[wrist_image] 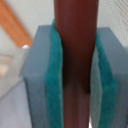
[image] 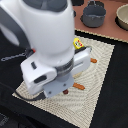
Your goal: Interact with the objects in diverse but meaningful ways.
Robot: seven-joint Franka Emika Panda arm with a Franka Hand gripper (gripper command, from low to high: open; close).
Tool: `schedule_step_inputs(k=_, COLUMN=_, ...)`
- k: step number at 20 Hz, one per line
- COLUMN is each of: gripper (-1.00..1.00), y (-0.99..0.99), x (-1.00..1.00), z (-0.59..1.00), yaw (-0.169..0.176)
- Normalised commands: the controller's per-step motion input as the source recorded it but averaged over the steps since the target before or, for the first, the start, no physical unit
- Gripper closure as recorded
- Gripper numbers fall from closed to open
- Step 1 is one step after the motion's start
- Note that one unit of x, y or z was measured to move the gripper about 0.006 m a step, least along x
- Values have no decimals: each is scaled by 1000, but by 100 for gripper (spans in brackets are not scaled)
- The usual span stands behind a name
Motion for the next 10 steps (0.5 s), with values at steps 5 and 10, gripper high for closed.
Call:
schedule_step_inputs(k=5, gripper=100, y=919, x=298, z=555, yaw=0)
schedule_step_inputs(k=10, gripper=100, y=974, x=110, z=316, yaw=0)
